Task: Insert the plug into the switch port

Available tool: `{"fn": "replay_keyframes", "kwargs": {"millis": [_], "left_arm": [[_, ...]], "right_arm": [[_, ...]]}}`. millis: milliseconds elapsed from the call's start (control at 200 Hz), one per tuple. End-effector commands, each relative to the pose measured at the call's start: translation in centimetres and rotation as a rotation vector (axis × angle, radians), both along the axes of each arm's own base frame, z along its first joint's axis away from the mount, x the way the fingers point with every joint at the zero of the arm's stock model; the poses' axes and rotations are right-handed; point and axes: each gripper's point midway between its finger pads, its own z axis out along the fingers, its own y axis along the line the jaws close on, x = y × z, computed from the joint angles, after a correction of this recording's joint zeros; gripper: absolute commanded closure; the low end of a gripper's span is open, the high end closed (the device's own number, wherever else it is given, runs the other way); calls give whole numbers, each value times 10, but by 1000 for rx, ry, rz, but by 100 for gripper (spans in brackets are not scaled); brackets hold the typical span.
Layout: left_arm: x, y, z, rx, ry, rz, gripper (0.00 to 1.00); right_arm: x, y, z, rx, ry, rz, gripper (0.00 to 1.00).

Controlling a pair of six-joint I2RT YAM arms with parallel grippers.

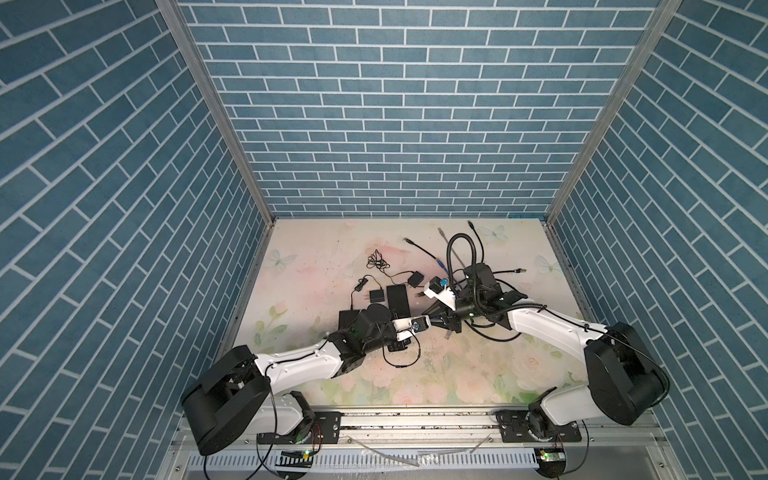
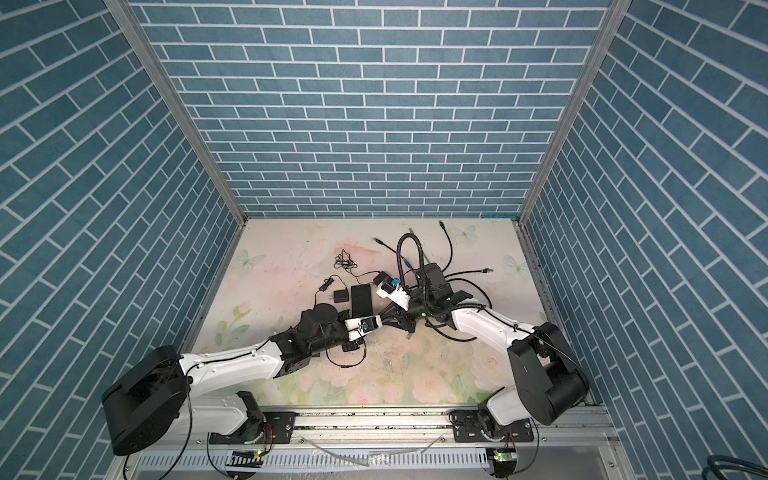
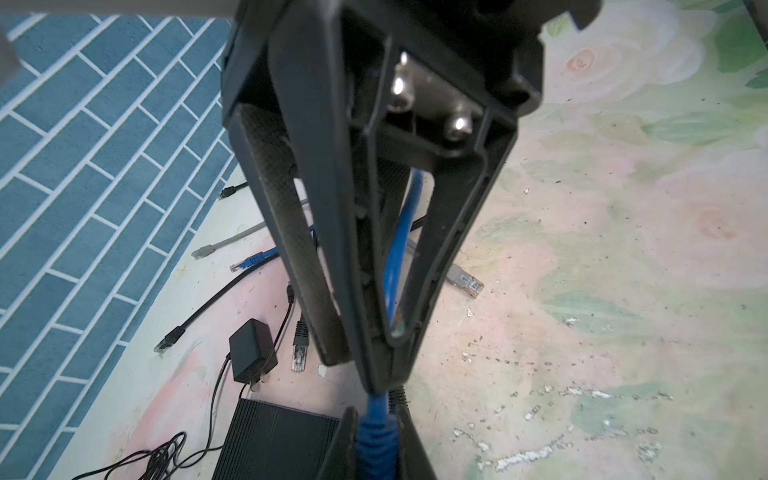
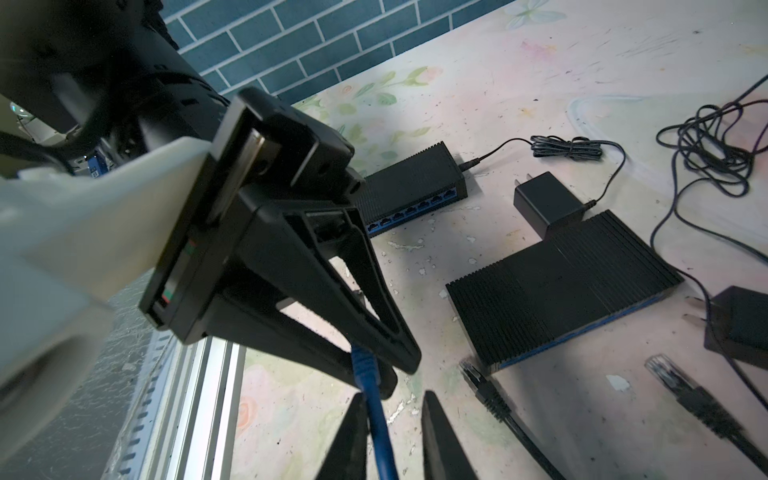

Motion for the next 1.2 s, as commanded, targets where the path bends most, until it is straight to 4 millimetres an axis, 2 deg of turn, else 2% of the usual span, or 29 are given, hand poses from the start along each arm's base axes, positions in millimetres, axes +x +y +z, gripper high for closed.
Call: {"fn": "replay_keyframes", "kwargs": {"millis": [0,210,485,580,620,780,875,975,1045,1105,1195], "left_arm": [[3,0,14,-40,-50,4,96],[6,-1,19,-40,-75,9,96],[12,-2,24,-49,-107,22,96],[16,-1,27,-58,-127,43,96],[17,0,28,-65,-134,54,95],[21,1,31,-78,-151,78,93],[22,4,31,-78,-137,99,84],[21,12,31,-69,-107,127,54],[15,17,27,-45,-72,119,41],[10,23,25,-35,-34,110,34],[2,30,25,-38,11,106,31]], "right_arm": [[3,10,15,49,-61,61,78],[0,17,19,74,-48,93,87],[-1,21,20,89,-14,106,91],[-2,22,20,93,-3,113,95],[-2,22,19,92,0,115,100],[-3,21,16,89,-19,110,100],[3,17,9,68,-81,80,100],[7,11,3,43,-181,59,100],[8,6,-1,35,-259,51,100],[8,3,-2,29,-309,50,100],[9,-1,-2,12,-361,40,100]]}}
